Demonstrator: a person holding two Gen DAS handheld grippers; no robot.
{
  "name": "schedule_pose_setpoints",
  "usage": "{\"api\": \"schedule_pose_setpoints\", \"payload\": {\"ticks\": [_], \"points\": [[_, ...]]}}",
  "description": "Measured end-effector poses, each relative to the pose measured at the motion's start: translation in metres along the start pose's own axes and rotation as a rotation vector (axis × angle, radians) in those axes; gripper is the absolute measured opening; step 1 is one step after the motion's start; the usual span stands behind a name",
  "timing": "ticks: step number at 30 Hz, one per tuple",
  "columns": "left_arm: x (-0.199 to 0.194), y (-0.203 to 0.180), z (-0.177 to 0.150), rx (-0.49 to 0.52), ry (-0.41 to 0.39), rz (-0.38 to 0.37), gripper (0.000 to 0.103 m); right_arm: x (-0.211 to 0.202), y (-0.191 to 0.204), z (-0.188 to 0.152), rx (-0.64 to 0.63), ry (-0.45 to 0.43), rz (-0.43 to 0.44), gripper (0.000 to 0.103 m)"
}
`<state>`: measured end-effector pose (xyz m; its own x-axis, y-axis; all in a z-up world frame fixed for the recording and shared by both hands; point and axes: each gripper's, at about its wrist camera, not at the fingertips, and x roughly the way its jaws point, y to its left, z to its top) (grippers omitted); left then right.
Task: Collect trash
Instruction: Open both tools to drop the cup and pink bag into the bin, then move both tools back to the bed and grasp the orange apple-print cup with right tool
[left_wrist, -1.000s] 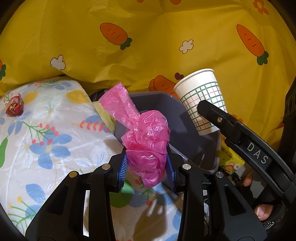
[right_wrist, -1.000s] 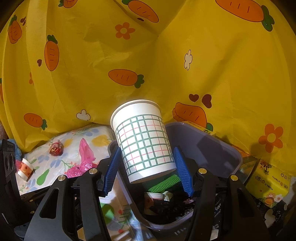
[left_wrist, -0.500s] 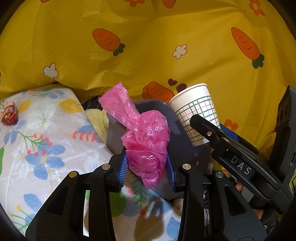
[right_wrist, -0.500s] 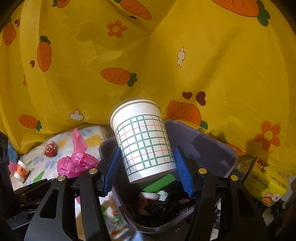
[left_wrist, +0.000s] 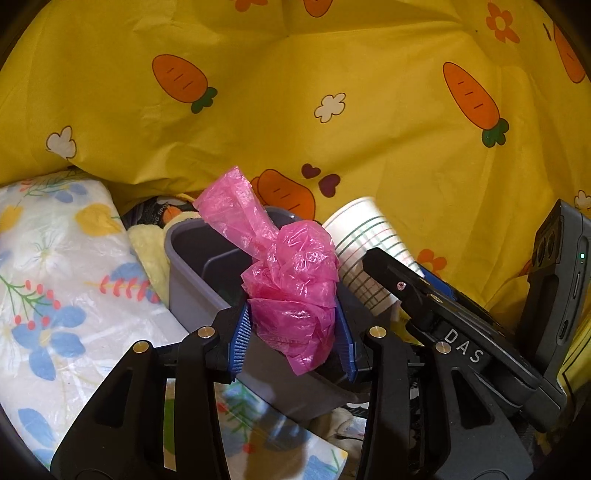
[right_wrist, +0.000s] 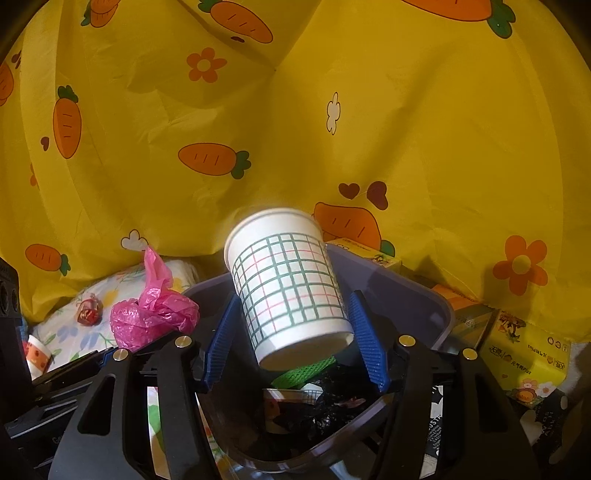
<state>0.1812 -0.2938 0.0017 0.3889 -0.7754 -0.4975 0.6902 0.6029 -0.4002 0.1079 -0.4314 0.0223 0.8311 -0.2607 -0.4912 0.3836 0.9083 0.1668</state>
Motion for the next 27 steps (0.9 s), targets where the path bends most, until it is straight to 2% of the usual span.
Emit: {"api": "schedule_pose_setpoints", "payload": {"ticks": [2,3,4,6,8,13,20,23,27], "points": [[0.005,0.003,-0.002,-0.006,0.013,0.004,0.059,0.0,-0.005,0.0,0.015,-0.004,-0.006,0.064],[0.005,0.006,-0.003,-0.017,0.011,0.012,0.074,-0.001,-0.007,0.001,0.023,-0.006,-0.006,0.066],[0.005,0.01,-0.004,-0.033,0.005,0.003,0.077,-0.001,-0.008,0.001,0.028,-0.009,-0.006,0.066],[0.004,0.013,-0.005,-0.05,0.004,-0.015,0.079,-0.003,-0.008,0.001,0.024,-0.016,-0.012,0.066],[0.0,0.012,-0.006,-0.038,-0.001,0.002,0.082,-0.004,-0.006,0.0,0.013,-0.023,-0.02,0.066],[-0.016,0.018,-0.011,-0.036,-0.032,0.068,0.09,-0.008,0.001,-0.003,-0.002,-0.039,-0.024,0.068],[-0.046,0.047,-0.023,-0.08,-0.028,0.166,0.092,-0.018,0.019,-0.011,-0.036,-0.054,-0.017,0.073],[-0.066,0.063,-0.029,-0.085,-0.03,0.23,0.092,-0.025,0.028,-0.013,-0.049,-0.068,-0.012,0.079],[-0.102,0.092,-0.039,-0.082,-0.027,0.354,0.092,-0.03,0.051,-0.018,-0.082,-0.065,0.024,0.083]]}}
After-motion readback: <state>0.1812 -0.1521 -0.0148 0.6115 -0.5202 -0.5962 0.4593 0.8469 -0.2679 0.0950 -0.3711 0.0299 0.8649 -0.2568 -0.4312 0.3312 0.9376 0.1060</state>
